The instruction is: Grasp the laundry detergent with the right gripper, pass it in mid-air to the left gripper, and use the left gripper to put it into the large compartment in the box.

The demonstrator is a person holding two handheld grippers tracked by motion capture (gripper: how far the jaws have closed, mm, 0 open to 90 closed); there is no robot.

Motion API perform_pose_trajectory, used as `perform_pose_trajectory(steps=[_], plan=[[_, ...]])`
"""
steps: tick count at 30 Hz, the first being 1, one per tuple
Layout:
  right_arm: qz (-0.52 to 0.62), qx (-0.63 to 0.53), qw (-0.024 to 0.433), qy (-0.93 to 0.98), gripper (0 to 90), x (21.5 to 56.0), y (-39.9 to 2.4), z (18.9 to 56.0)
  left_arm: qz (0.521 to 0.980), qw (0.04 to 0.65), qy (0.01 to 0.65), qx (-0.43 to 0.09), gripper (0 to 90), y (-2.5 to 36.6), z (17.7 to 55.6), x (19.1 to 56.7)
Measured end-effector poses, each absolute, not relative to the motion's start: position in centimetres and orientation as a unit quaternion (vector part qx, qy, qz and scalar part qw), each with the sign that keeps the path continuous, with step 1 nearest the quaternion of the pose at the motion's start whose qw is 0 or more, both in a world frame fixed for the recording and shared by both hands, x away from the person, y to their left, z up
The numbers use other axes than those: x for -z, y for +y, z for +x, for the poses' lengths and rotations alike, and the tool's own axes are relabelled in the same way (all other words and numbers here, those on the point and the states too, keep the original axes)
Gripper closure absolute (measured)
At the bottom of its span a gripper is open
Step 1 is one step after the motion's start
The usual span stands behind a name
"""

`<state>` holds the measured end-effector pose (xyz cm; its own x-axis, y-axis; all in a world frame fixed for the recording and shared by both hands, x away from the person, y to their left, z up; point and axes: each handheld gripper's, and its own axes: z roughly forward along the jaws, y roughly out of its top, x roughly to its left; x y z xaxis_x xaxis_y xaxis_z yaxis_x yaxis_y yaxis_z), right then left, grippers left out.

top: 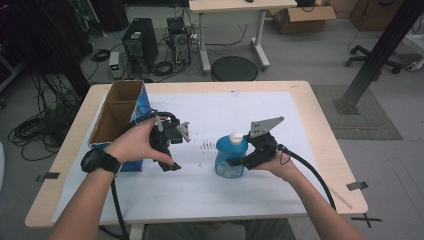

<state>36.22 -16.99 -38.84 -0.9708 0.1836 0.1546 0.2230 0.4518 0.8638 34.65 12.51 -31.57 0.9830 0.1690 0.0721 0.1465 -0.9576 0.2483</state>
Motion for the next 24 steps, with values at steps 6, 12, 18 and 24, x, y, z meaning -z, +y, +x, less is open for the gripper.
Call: perform_pose_trajectory(steps=[6, 12, 18, 24], plan=[[-0.114, 0.511, 0.02, -0.851, 26.5, 38.83, -16.94, 36.17, 0.988, 0.122, 0.08, -0.046, 4.2, 12.55, 34.65, 31.56], [-0.109, 0.512, 0.018, -0.852, 30.1, 38.77, -16.95, 36.05, 0.988, 0.123, 0.081, -0.046, 4.2, 12.57, 34.62, 31.53], [-0.102, 0.516, 0.016, -0.85, 34.5, 38.8, -16.96, 35.86, 0.988, 0.121, 0.08, -0.046, 4.2, 12.55, 34.55, 31.5], [-0.098, 0.517, 0.015, -0.85, 37.3, 38.82, -16.98, 35.77, 0.988, 0.121, 0.082, -0.047, 4.1, 12.57, 34.55, 31.53]])
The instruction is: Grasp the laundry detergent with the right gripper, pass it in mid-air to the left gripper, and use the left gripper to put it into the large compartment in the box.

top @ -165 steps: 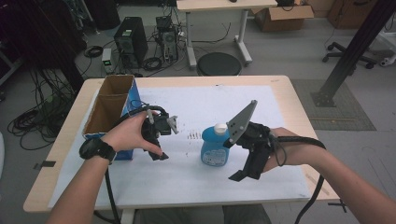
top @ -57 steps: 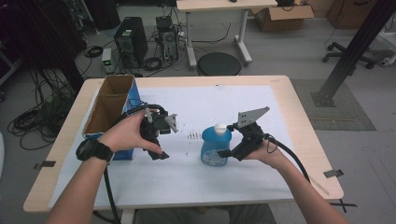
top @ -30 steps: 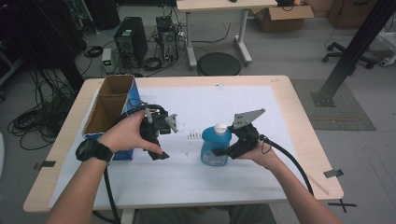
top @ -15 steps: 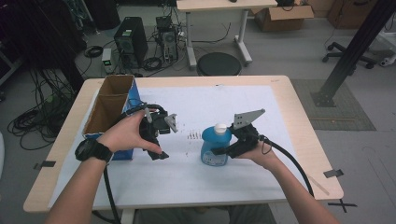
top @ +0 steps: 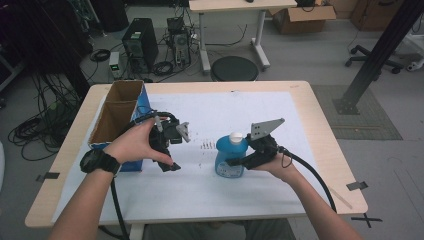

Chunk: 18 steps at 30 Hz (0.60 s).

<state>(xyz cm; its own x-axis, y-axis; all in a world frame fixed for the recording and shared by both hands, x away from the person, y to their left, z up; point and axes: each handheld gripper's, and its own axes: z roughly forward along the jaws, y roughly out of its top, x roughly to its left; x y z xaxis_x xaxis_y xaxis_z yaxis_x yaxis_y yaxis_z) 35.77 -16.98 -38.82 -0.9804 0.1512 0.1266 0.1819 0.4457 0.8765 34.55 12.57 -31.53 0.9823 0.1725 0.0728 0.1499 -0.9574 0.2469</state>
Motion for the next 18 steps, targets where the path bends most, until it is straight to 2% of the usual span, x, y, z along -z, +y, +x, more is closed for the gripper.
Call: perform_pose_trajectory(steps=[11, 18], plan=[[-0.092, 0.516, -0.01, -0.851, 42.0, 38.52, -17.17, 35.65, 0.988, 0.125, 0.078, -0.048, 4.2, 12.35, 34.57, 31.47], [-0.096, 0.511, -0.005, -0.854, 42.8, 38.3, -17.2, 36.06, 0.988, 0.127, 0.078, -0.049, 4.2, 12.35, 34.61, 31.17]])
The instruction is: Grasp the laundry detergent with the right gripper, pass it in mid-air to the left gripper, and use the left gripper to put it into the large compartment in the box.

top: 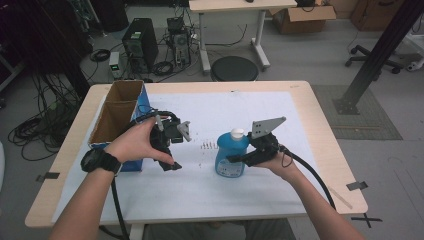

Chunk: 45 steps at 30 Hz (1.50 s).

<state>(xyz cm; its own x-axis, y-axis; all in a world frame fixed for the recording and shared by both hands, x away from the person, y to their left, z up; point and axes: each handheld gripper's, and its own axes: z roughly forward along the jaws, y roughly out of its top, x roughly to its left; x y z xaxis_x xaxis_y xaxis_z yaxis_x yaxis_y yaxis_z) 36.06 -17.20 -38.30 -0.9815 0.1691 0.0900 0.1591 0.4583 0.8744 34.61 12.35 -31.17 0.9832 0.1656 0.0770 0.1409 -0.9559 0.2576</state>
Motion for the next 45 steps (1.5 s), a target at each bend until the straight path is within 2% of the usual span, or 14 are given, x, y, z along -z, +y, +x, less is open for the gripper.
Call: perform_pose_trajectory(steps=[14, 33, 45], plan=[[0.082, -0.495, -0.011, 0.865, 43.1, 36.2, -16.6, 36.6, 0.987, 0.132, 0.076, -0.056, 4.2, 12.2, 34.6, 29.3], [0.019, -0.481, -0.038, 0.876, 43.2, 31.2, -12.3, 37.0, 0.981, 0.166, 0.067, -0.081, 4.1, 11.7, 33.7, 21.8], [-0.012, -0.475, -0.054, 0.878, 43.3, 29.3, -9.3, 37.0, 0.978, 0.18, 0.061, -0.081, 4.0, 10.4, 33.6, 18.5]])
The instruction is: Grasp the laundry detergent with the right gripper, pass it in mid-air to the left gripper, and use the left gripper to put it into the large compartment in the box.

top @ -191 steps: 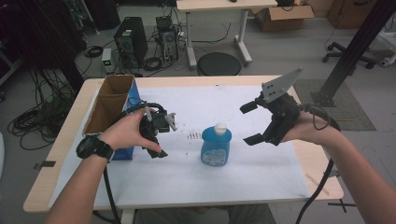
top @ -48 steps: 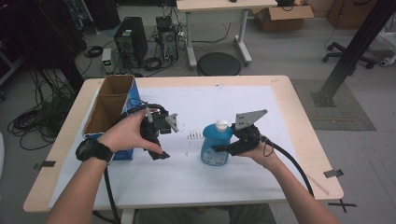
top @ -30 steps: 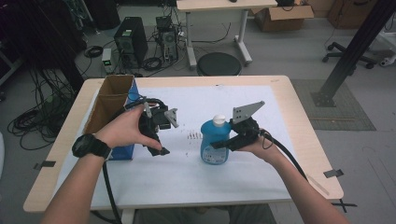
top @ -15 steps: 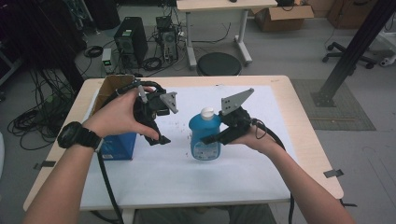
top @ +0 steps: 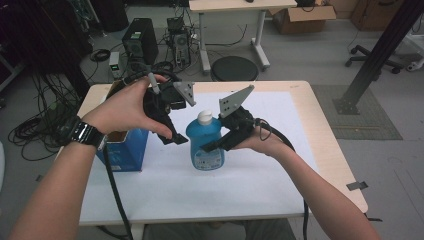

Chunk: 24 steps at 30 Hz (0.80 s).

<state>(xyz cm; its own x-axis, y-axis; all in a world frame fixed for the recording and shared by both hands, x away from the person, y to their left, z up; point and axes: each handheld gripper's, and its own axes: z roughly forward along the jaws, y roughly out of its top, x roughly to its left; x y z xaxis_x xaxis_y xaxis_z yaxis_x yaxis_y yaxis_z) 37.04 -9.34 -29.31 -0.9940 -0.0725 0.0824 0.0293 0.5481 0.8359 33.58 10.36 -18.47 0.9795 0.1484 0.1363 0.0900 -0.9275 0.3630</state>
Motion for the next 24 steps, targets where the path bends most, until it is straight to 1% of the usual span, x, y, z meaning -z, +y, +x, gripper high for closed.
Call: perform_pose_trajectory(steps=[11, 24], plan=[[0.038, 0.472, 0.055, -0.879, 43.3, 28.8, -7.8, 36.4, 0.981, 0.172, 0.063, -0.062, 4.0, 9.1, 33.6, 18.1], [0.043, 0.47, 0.047, -0.88, 43.3, 28.5, -7.7, 36.0, 0.982, 0.171, 0.063, -0.047, 4.0, 8.1, 33.6, 18.8]])
